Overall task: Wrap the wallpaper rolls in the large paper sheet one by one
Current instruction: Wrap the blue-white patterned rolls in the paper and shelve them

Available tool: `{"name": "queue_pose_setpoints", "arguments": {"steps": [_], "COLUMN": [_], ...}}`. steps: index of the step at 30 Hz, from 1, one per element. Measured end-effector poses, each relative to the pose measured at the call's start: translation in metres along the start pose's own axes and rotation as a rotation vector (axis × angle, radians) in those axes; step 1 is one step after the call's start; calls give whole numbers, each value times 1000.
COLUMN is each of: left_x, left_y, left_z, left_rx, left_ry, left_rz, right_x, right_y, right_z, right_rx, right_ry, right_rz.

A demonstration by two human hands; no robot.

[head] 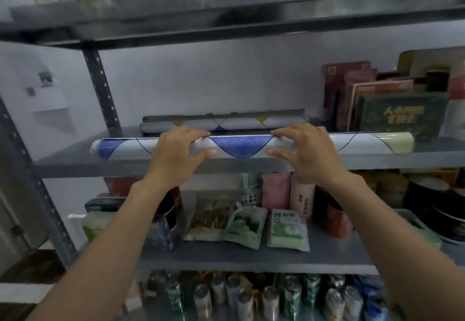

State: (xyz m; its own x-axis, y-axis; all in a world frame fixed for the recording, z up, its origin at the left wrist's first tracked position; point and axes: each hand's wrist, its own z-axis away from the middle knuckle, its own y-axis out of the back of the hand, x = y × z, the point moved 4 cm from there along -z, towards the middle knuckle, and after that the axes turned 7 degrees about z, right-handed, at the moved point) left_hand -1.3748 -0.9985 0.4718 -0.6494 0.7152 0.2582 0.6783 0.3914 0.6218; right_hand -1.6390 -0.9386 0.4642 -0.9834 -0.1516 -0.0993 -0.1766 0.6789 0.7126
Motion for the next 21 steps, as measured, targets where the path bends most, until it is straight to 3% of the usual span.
{"name": "queue_pose_setpoints", "arguments": {"steps": [10, 21], "left_x": [-85, -165], "left_y": [-45, -99], "left_z": [-85, -134], "left_rx": [-87, -273], "left_ry": [65, 123], "left_rz": [-36, 4], "right_x": [21, 37], "right_y": [-76, -161], "right_z": [-107, -173], "right_rx": [-40, -308], "right_ry": [54, 24], "right_rz": [-66, 23]}}
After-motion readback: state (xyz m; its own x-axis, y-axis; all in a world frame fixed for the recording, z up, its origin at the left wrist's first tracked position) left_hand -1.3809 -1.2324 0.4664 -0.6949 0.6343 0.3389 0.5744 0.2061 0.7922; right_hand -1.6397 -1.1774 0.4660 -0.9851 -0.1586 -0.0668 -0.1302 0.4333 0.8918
